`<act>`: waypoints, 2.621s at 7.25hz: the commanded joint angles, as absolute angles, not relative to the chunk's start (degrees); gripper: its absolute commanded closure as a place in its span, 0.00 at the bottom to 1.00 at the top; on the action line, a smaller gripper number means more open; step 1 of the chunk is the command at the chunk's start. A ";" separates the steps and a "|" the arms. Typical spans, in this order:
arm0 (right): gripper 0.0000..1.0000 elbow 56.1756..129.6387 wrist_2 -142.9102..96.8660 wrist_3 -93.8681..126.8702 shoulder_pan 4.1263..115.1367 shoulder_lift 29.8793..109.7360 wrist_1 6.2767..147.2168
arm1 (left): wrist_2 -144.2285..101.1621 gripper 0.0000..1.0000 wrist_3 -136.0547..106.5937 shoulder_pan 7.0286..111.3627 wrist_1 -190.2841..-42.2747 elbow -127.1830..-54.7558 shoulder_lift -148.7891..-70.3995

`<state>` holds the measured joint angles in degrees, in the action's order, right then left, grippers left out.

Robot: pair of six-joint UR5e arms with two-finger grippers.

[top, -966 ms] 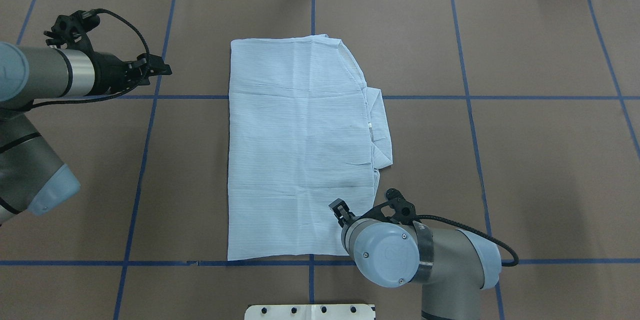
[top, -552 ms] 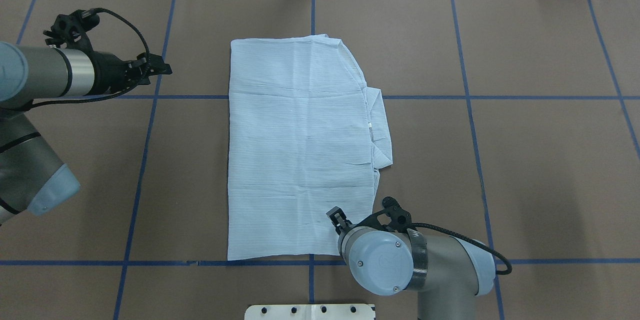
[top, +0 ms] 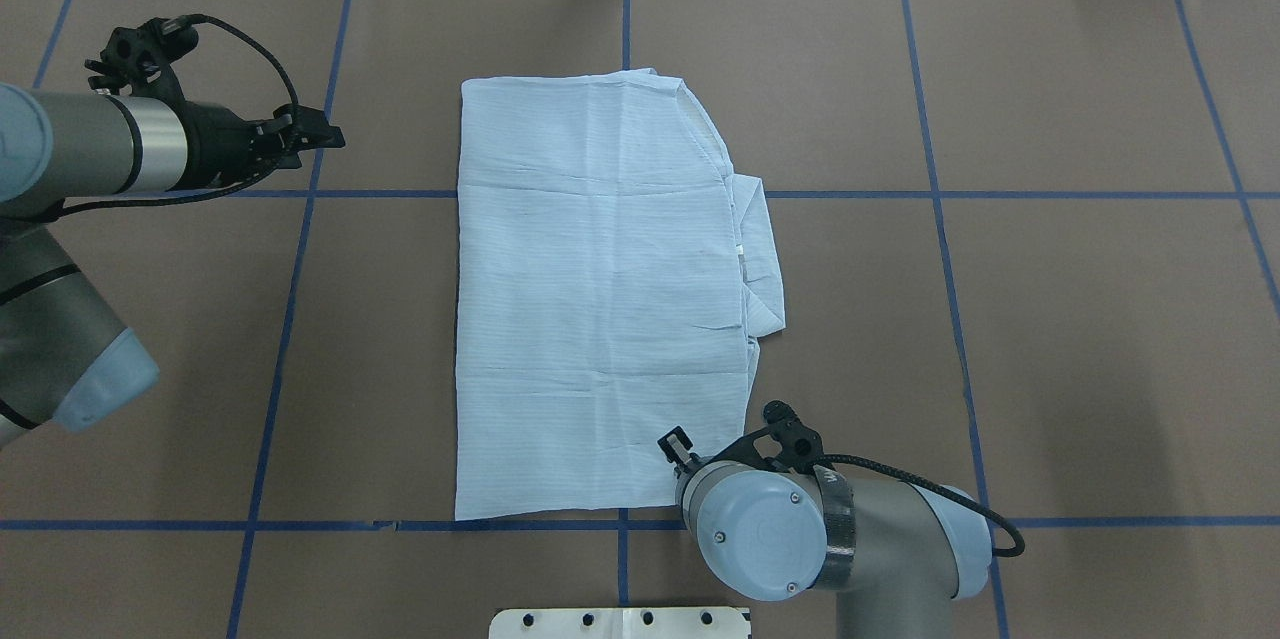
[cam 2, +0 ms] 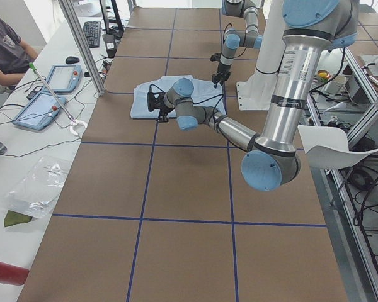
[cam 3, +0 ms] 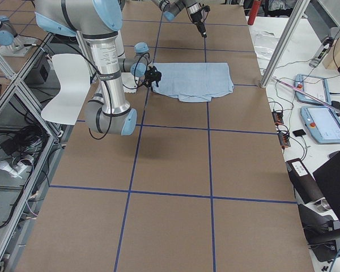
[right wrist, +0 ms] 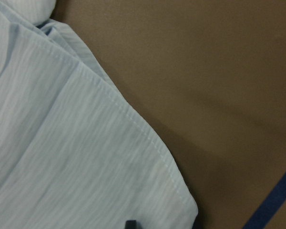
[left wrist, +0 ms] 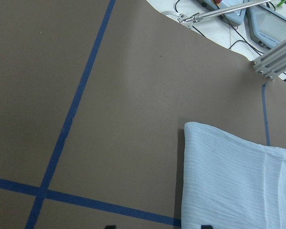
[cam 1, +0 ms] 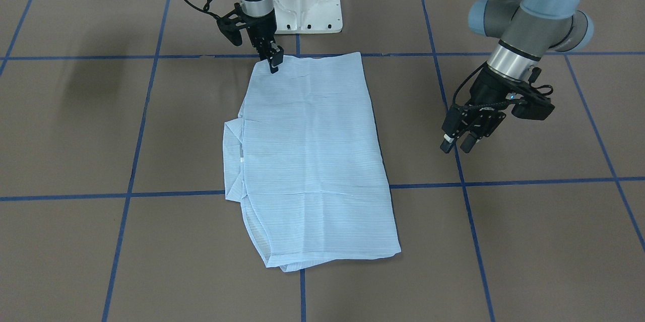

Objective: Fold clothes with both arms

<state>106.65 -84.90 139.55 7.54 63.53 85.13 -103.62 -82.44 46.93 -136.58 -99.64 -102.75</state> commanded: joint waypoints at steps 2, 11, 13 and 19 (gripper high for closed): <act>1.00 107.66 -85.34 139.04 7.73 63.72 85.16 | -103.71 0.33 -82.53 46.93 -136.58 -99.76 -102.83; 1.00 112.15 -84.99 139.04 6.50 67.32 85.52 | -80.78 0.35 -118.11 9.43 -125.16 -114.53 -97.82; 1.00 112.15 -84.99 138.96 6.42 67.24 85.52 | -80.68 0.37 -118.21 5.81 -124.63 -113.03 -98.17; 1.00 112.24 -84.99 139.04 6.33 66.97 85.52 | -80.68 0.53 -119.17 2.90 -122.70 -113.03 -99.14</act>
